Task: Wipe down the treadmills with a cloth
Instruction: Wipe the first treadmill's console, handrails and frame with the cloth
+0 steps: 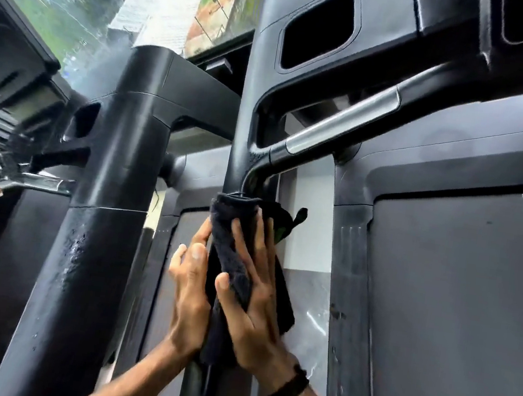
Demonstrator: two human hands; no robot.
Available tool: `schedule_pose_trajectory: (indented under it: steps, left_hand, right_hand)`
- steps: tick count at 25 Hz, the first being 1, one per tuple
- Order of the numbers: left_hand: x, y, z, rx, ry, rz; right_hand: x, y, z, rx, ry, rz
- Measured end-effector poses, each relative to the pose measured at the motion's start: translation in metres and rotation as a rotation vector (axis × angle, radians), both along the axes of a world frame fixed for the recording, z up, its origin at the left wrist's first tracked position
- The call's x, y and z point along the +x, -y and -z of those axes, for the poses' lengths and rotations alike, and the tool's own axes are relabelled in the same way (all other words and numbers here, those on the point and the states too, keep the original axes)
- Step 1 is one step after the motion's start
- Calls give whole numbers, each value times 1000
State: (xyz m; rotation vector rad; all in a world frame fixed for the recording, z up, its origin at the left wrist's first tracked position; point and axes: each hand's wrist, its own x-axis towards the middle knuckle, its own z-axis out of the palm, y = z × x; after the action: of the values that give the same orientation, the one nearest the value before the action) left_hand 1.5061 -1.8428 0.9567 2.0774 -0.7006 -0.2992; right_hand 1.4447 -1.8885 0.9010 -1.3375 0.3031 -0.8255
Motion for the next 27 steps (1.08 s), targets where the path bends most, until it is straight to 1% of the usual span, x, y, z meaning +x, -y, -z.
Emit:
schedule_pose_trajectory:
  steps: [1, 2, 3, 5, 6, 7, 8, 9, 11, 13, 16, 20, 23, 27]
  left_hand:
    - [0, -2, 1, -80, -50, -11]
    - [-2, -3, 1, -122, -33, -9]
    - [-2, -1, 0, -123, 5, 7]
    - [-1, 4, -1, -77, 17, -8]
    - [1, 5, -1, -27, 38, -19]
    - [4, 7, 0, 29, 68, -26]
    - [5, 6, -1, 91, 93, -39]
    - [4, 4, -3, 154, 121, -41]
    - [2, 2, -4, 273, 171, -31]
    - [1, 1, -6, 349, 208, -32]
    - [1, 1, -8, 376, 242, -59]
    - [-1, 1, -7, 389, 258, -70]
    - [-1, 0, -5, 358, 250, -95]
    - [0, 3, -3, 306, 250, -122]
  right_hand:
    - [8, 15, -8, -131, -2, 8]
    - [21, 30, -15, -266, -22, 24]
    - [36, 47, -21, -413, -63, 58]
    - [70, 81, -30, -738, -261, 169]
    - [86, 94, -36, -871, -402, 222]
    - [100, 105, -42, -951, -535, 250]
    - [107, 112, -51, -994, -630, 245]
    - [109, 116, -56, -1020, -676, 233]
    - [100, 129, -59, -1096, -685, 239]
    - [74, 153, -60, -1280, -704, 283]
    - [25, 207, -71, -1519, -809, 283]
    - [-40, 276, -102, -1630, -965, 285]
    - [-56, 288, -110, -1687, -1052, 238]
    - [-43, 274, -114, -1714, -1167, 247]
